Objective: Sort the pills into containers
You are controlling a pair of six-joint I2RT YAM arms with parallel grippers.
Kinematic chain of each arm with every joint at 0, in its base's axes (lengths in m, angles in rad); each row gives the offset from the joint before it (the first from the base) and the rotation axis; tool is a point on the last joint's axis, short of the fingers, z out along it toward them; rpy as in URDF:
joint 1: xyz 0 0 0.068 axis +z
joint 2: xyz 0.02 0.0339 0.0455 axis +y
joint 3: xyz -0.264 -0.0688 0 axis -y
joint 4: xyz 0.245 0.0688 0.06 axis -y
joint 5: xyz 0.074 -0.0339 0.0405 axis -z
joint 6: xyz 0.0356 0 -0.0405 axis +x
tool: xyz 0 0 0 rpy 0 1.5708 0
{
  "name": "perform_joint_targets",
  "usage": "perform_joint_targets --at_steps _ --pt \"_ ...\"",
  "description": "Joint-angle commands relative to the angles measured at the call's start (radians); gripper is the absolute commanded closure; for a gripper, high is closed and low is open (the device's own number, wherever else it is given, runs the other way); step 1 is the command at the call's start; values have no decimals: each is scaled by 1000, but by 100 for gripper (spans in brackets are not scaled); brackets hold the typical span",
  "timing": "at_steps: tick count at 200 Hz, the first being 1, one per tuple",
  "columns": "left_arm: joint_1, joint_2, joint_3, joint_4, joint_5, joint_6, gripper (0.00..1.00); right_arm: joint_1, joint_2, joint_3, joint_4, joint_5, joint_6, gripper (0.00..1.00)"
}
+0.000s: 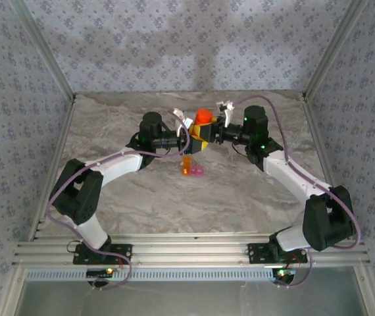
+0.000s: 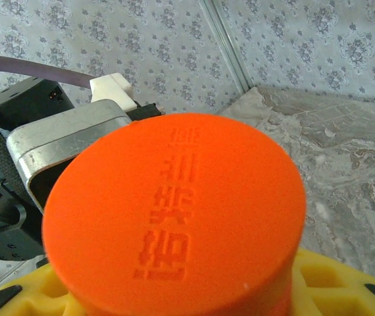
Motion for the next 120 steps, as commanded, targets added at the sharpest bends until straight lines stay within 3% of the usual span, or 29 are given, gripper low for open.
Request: perform_joint_targets --at_steps 1,28,47,52,59,72,74,77,79,120 --pt "-19 -24 14 31 -10 52 100 6 6 31 29 11 39 73" --pt "-18 -30 15 -5 -44 77 87 3 3 29 49 29 53 77" --pt "-19 -36 11 -32 -70 92 71 0 -2 29 52 43 60 79" --pt "-19 -39 8 -37 -80 95 58 0 -4 29 52 47 60 80" --pt "-18 -44 1 -39 -90 101 48 -3 -5 31 51 54 61 80" --pt "-18 -56 -14 -41 -112 107 37 -7 -11 28 51 69 66 82" --pt "-18 -58 -15 -43 -115 110 30 -6 -11 28 51 71 67 82" --pt "-18 -61 -20 -45 -119 112 6 -8 -11 28 51 75 68 82" --pt "-18 -64 -22 -46 -121 114 2 -9 -13 27 51 78 68 82" --pt "-18 -122 -78 -80 -172 156 1 -38 -29 10 60 126 86 83"
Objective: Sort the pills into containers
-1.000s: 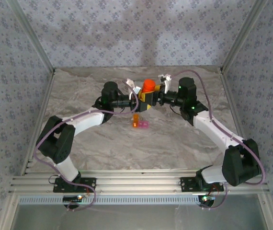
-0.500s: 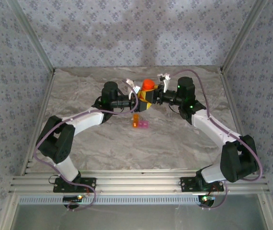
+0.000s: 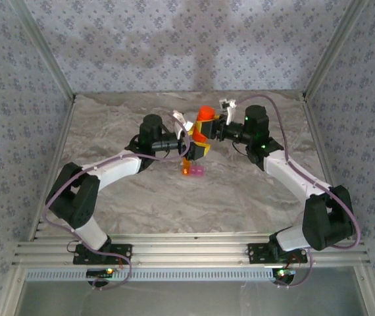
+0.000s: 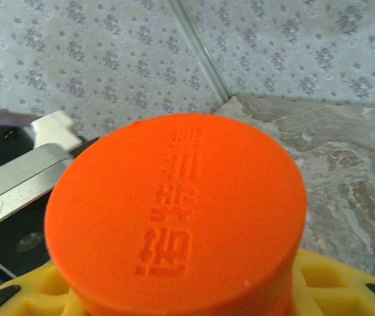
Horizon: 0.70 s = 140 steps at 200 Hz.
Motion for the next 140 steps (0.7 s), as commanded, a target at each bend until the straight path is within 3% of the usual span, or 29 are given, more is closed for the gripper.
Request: perform_joint_targets --at_steps 1,26,70,140 --pt "-4 -68 -34 -24 -51 58 1 -20 -30 11 46 51 31 83" --pt "-5 -125 -76 -53 -144 72 1 -55 -43 2 42 58 39 83" --pt "-7 -203 -46 -239 -555 16 1 -94 -82 -8 13 57 31 83" --pt "-6 -334 -169 -113 -667 382 1 -101 -143 -14 -41 51 6 83"
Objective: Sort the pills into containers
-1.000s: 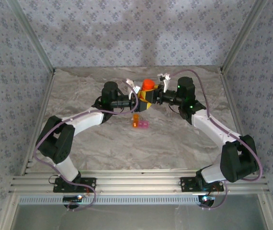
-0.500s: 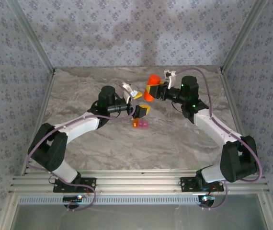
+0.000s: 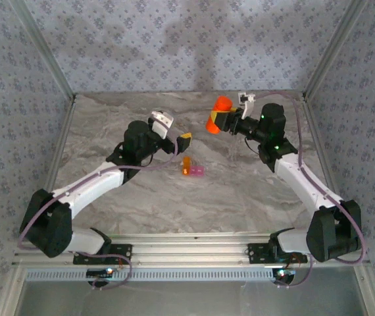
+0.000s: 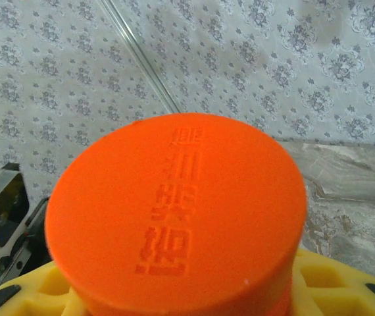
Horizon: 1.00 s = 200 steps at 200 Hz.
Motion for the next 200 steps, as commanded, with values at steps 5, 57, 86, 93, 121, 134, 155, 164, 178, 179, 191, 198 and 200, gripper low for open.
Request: perform_joint_targets --at_steps 5,57,86,93,121,134,155,164,178,179,191,198,200 --pt "-2 -45 -42 72 -100 191 1 -7 -40 -5 -18 -3 -19 83" --pt "13 -19 -60 168 -234 380 1 -7 -59 -8 -33 -9 -23 83" --pt "82 1 -6 106 -242 287 1 -9 -60 -5 -39 -9 -29 83" --pt "106 7 22 60 -242 240 1 -9 -60 -2 -41 -11 -30 83" --pt "182 64 155 -144 -288 125 1 -15 -55 3 -42 -14 -36 83" --pt "192 85 168 -136 -294 134 1 -16 -49 7 -45 -16 -42 83" --pt "193 95 129 -7 -306 125 1 -21 -39 13 -45 -20 -50 83" --pt "193 98 114 46 -312 109 1 -24 -34 15 -41 -20 -51 83" --pt "196 111 120 81 -322 83 1 -25 -29 18 -33 -22 -52 83" --pt "197 113 122 81 -325 80 1 -26 -29 19 -33 -22 -53 83" --pt "201 132 166 42 -342 35 1 -27 -25 21 -30 -25 -54 83" --pt "206 146 202 3 -330 22 1 -28 -23 25 -31 -26 -57 83" --pt "207 151 214 -9 -323 20 1 -28 -22 26 -31 -26 -58 83"
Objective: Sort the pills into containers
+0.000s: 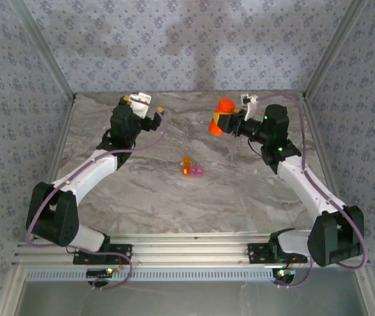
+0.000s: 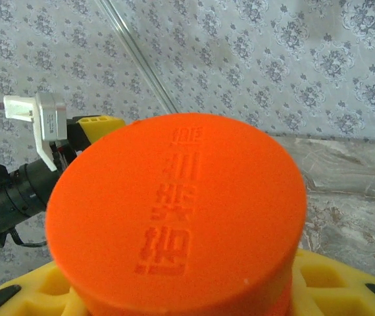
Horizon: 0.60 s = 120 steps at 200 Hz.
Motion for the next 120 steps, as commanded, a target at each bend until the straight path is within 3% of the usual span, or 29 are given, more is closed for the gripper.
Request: perform_joint_targets --at_steps 1,35,90,120 --pt "11 42 89 -18 -11 -81 1 -8 7 36 19 -17 -30 83" --pt "15 100 231 -184 189 -29 1 -12 18 51 11 -20 -45 83" --pt "18 142 262 -114 276 -125 1 -17 30 53 -5 -12 -56 83" --pt "24 154 321 -210 349 -186 1 -17 26 46 -8 -8 -50 83"
